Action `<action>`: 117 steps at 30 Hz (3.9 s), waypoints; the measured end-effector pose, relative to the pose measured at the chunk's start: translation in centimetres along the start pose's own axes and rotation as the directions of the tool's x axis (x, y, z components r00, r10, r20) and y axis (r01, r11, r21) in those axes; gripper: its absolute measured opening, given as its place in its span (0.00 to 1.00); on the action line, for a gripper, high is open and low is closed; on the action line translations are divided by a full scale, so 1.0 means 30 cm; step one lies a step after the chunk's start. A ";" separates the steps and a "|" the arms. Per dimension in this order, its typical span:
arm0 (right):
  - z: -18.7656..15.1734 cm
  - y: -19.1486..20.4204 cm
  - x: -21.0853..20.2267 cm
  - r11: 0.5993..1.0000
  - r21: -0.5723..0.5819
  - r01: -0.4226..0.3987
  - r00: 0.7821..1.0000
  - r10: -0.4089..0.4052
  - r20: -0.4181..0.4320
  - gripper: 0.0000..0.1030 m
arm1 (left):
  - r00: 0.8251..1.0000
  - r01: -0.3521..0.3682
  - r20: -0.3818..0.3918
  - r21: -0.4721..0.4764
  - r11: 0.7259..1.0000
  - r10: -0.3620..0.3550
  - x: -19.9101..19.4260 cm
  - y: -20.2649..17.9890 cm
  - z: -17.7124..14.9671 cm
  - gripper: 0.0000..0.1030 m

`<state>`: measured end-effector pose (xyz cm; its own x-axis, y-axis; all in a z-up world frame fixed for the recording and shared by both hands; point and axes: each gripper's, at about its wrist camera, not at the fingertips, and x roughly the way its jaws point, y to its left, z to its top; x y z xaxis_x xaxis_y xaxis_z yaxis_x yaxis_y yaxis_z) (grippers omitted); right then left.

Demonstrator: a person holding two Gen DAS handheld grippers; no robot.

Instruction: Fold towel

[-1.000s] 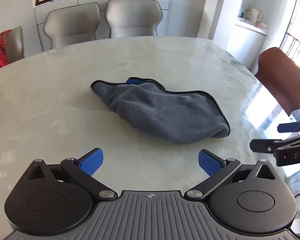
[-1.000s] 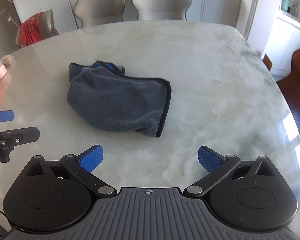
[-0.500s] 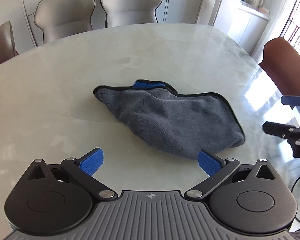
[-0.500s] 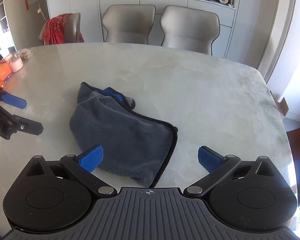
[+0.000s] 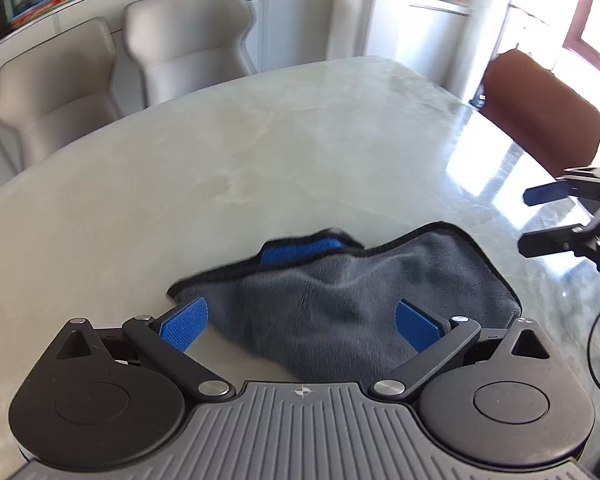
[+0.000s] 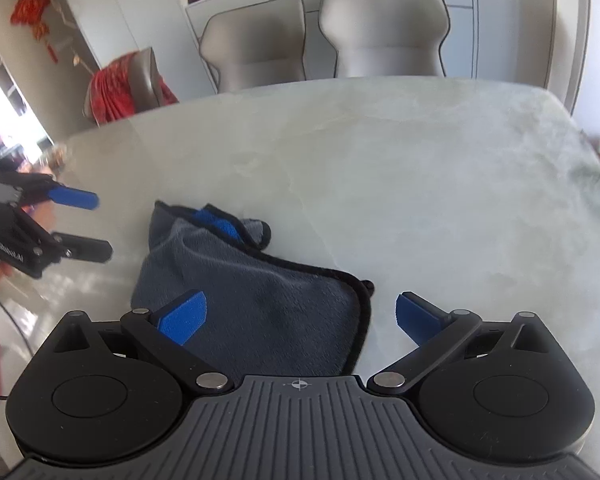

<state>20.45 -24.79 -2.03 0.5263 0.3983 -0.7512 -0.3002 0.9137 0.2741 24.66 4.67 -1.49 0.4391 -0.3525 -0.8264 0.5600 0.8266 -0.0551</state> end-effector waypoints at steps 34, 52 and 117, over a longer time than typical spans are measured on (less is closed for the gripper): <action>0.071 -0.128 0.299 0.996 -0.071 -0.050 0.988 0.039 -0.147 0.54 | 0.962 0.188 -0.227 0.134 0.973 -0.155 0.315 0.215 0.058 0.93; 0.080 -0.057 0.313 0.948 -0.313 -0.060 0.987 0.009 -0.161 0.26 | 0.932 0.266 -0.290 0.145 0.953 -0.216 0.288 0.227 0.072 0.70; -0.003 -0.030 0.308 0.947 -0.320 -0.029 0.985 -0.029 -0.173 0.14 | 0.945 0.234 -0.287 0.264 0.936 -0.156 0.267 0.195 0.035 0.12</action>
<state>25.51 -21.95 -9.29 0.3892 0.3520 -0.8512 -0.5540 0.8277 0.0890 32.20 6.21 -7.83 0.1262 -0.3363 -0.9333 0.8124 0.5749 -0.0973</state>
